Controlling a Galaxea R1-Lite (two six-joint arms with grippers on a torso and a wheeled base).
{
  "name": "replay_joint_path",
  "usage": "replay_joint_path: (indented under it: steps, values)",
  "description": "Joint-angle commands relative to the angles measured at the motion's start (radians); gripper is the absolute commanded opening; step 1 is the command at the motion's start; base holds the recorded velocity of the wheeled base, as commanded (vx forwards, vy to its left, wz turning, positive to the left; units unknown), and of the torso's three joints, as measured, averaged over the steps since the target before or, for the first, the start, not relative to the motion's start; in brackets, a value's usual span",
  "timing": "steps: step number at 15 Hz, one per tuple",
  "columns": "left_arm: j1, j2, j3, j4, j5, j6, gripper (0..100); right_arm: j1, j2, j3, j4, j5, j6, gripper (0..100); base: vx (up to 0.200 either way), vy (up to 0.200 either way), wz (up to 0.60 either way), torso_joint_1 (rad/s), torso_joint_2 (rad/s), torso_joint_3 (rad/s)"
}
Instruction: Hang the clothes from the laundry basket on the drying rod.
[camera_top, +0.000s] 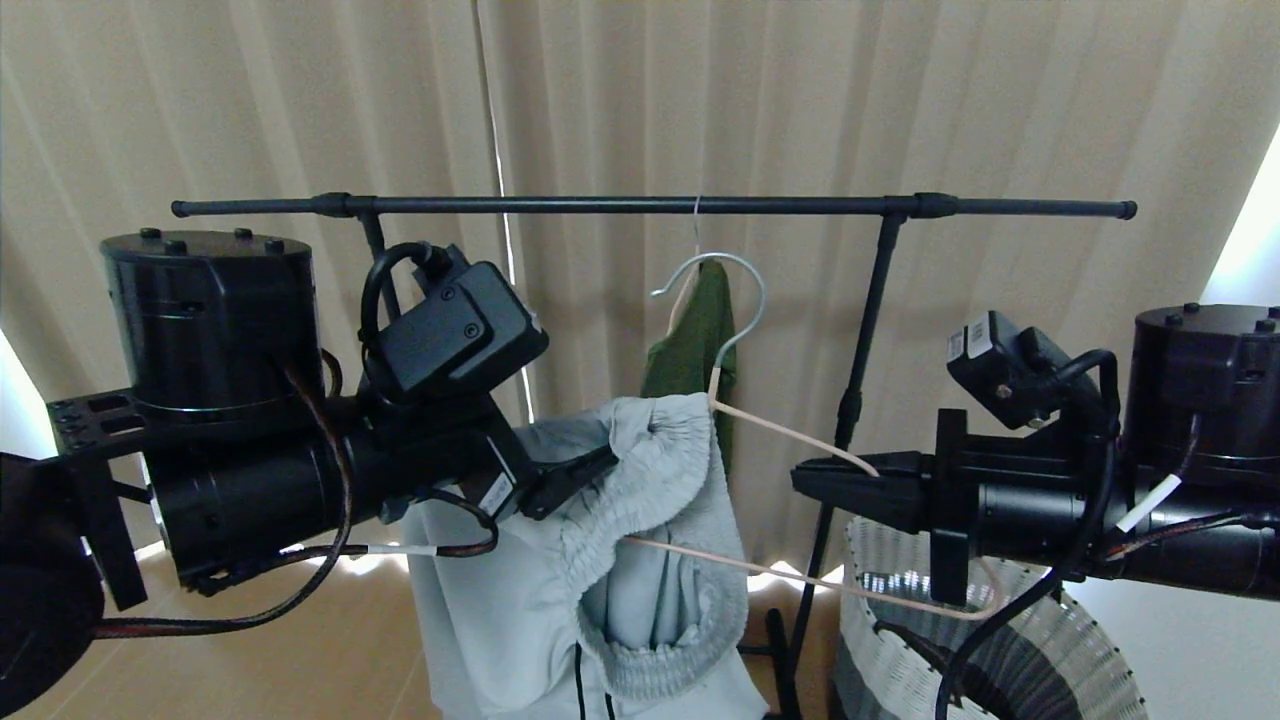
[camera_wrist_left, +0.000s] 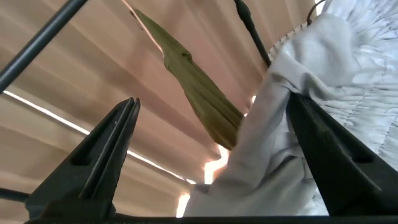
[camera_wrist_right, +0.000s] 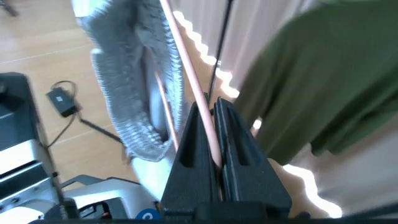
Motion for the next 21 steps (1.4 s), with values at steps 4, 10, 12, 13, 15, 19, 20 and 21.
replay_joint_path:
  steps: [4,10,12,13,15,19,20,21]
  values:
    - [-0.001,0.004,0.003,0.000,-0.001,0.007,0,0.015,0.001,0.019,-0.055,0.036,0.000,0,0.000,0.000,0.00,0.000,0.00,0.000]
    - [0.002,-0.001,0.011,0.000,0.002,0.007,0,0.017,-0.003,0.019,-0.056,0.037,0.000,0,0.000,0.000,0.00,0.000,0.00,0.000]
    - [0.002,0.001,0.013,-0.011,0.005,0.006,0,0.017,-0.004,0.019,-0.056,0.036,-0.002,0,0.000,0.000,0.00,0.000,0.00,0.000]
    - [0.003,0.001,0.013,-0.015,0.006,0.006,0,0.017,-0.006,0.019,-0.056,0.036,-0.002,0,0.000,0.000,0.00,0.000,0.00,0.000]
    - [0.022,-0.002,0.022,-0.032,0.006,0.007,0,0.017,-0.006,0.019,-0.056,0.033,-0.002,0,0.000,0.000,0.00,0.000,0.00,0.000]
    - [0.033,-0.009,0.031,-0.035,0.025,0.004,0,0.011,0.002,0.018,-0.099,0.017,-0.002,100,0.000,0.000,0.00,0.000,0.00,0.000]
    - [0.042,-0.009,0.034,-0.034,0.040,0.004,0,0.001,0.005,0.023,-0.131,-0.006,-0.002,100,0.000,0.000,0.00,0.000,0.00,0.000]
    - [0.062,-0.009,0.045,-0.035,0.088,0.002,0,-0.006,0.007,0.024,-0.153,-0.055,-0.002,100,0.000,0.000,0.00,0.000,0.00,0.000]
